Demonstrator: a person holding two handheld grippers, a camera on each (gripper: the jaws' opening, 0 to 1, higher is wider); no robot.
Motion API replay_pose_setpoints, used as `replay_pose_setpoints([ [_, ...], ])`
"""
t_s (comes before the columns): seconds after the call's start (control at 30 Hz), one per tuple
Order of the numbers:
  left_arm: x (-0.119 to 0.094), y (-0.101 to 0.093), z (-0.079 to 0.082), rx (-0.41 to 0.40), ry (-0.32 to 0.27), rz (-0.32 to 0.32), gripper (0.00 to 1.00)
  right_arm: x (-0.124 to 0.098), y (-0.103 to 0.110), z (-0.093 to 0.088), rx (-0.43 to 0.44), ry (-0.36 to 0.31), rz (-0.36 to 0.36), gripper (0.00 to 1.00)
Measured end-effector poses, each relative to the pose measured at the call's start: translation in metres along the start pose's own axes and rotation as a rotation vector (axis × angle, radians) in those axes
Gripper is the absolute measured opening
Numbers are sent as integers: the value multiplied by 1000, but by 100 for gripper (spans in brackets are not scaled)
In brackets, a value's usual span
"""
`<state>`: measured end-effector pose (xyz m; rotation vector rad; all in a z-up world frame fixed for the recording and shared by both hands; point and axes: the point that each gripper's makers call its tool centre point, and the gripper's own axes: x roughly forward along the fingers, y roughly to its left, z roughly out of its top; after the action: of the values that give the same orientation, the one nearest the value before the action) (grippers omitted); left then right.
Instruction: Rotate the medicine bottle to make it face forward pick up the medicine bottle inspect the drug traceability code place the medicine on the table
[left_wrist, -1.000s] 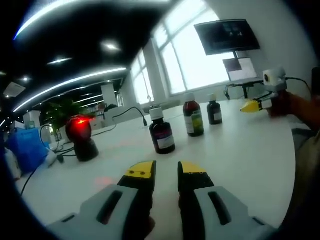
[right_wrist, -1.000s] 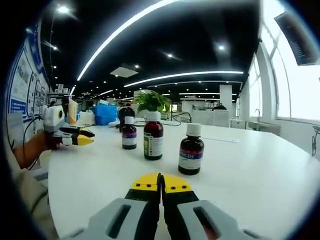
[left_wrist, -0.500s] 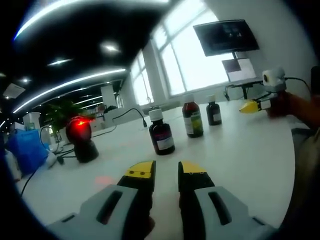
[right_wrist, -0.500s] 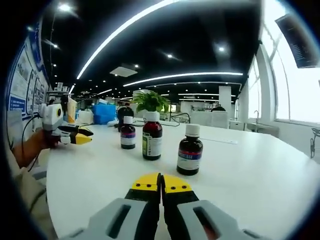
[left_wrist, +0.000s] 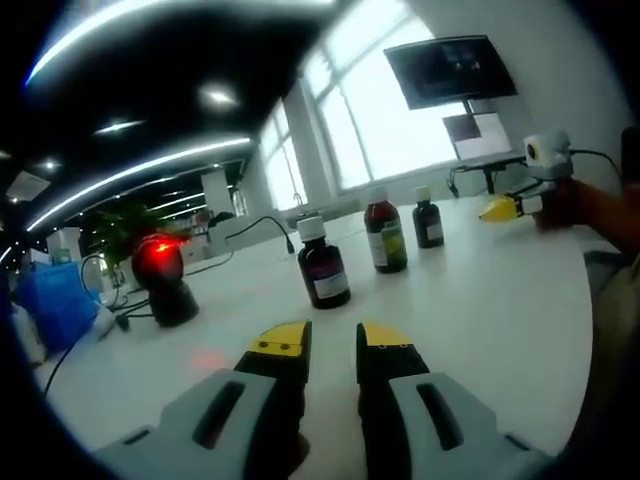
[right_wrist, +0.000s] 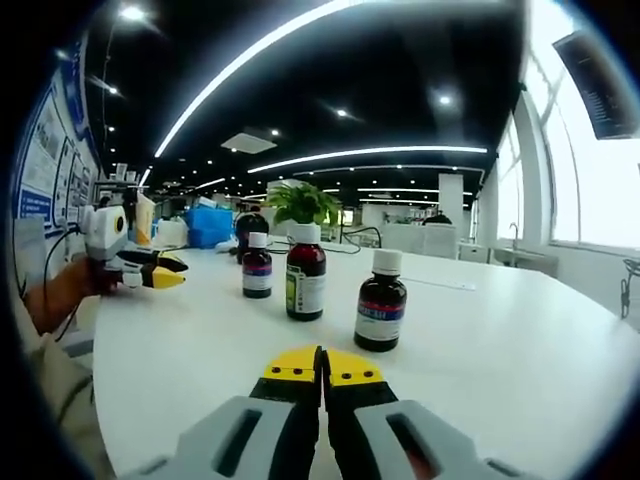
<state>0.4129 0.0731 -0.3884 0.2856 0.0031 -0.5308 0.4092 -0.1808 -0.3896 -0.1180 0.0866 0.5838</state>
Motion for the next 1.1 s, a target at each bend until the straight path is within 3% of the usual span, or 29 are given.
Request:
replay_pose_setpoints([
  [1.1, 1, 1, 0, 12, 0, 3, 10, 0, 0, 0, -17, 0, -5, 0],
])
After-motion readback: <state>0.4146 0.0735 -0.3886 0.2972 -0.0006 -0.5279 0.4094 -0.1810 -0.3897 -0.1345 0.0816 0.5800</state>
